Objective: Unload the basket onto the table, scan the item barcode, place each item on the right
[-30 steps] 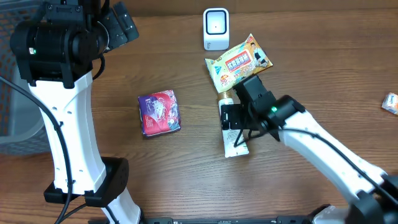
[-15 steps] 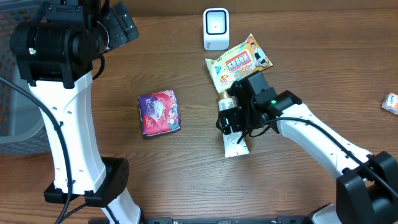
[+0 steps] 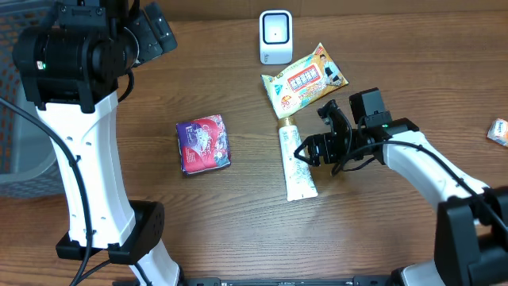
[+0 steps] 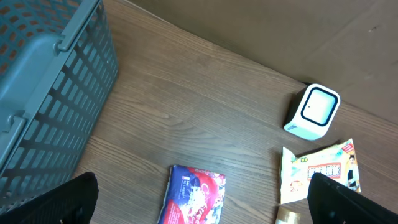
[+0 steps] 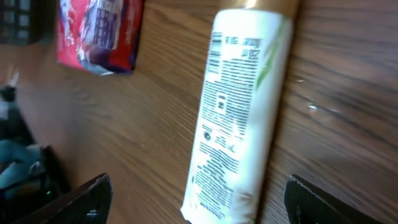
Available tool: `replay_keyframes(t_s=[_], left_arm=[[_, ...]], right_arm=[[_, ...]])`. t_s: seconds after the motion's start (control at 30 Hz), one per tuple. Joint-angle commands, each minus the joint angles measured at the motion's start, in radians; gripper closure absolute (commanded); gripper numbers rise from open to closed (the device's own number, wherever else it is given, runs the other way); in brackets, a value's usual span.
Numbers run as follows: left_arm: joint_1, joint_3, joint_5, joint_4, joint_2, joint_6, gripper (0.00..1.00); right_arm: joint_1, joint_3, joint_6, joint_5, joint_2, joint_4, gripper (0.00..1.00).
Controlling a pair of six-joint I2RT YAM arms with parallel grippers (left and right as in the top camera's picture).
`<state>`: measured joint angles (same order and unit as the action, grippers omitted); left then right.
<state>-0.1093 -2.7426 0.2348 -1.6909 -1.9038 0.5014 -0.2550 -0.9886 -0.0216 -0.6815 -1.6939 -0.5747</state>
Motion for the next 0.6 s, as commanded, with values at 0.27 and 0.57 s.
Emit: replay_keyframes(t_s=[0.27,0.57], left_arm=[[-0.002,-0.002,0.0,0.002,-0.006,0.0,0.0],[-0.002,-0.002,0.0,0.002,-0.006,0.0,0.0]], right_arm=[[0.008,0.019,-0.1,-0.113,-0.233,0.015,0.1],[0.008,0.019,-0.144,-0.135,-0.248,-0.003,0.47]])
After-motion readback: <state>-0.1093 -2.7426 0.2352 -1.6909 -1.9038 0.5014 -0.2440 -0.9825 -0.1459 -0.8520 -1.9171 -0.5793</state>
